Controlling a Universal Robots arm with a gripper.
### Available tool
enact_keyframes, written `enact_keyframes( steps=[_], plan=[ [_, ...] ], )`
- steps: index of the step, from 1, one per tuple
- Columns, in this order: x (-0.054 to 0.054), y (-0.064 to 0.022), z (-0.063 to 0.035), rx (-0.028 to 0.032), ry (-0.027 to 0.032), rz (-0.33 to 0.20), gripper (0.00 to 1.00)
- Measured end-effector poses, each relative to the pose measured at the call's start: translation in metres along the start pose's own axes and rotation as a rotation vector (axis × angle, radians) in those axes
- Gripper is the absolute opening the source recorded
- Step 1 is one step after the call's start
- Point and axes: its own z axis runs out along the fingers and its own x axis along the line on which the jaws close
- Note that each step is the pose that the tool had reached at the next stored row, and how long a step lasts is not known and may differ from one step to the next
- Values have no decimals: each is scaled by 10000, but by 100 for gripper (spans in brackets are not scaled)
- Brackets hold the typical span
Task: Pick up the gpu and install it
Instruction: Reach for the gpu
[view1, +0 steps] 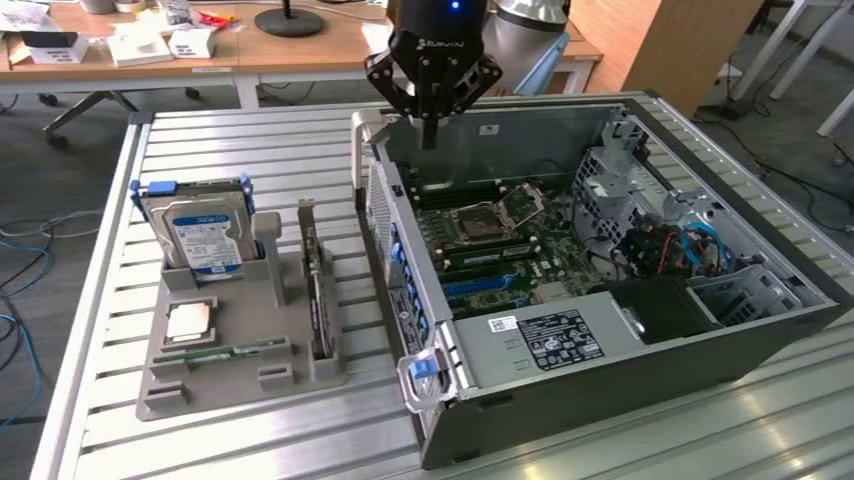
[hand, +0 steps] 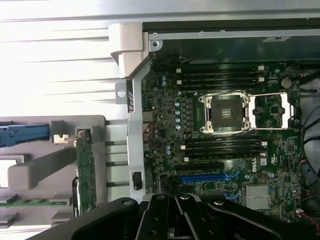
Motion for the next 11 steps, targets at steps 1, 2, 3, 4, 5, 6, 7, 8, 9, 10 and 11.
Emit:
enact_keyframes(
  steps=[1, 2, 3, 4, 5, 6, 7, 8, 9, 10, 11],
  plan=[
    [14, -1, 0, 1, -1, 0, 11],
    [28, -2, 0, 0, -1, 0, 11],
    [41, -3, -1, 1, -1, 0, 11],
    [57, -4, -1, -1, 0, 0, 11],
    [72, -5, -1, -1, -1, 1, 11],
    [84, -6, -1, 0, -1, 1, 11],
    [91, -7, -2, 0, -1, 1, 11],
    [100, -8, -2, 0, -1, 0, 11],
    [107, -8, -2, 0, -1, 1, 11],
    [113, -8, -2, 0, -1, 1, 11],
    [119, -9, -3, 0, -1, 1, 11]
  ],
)
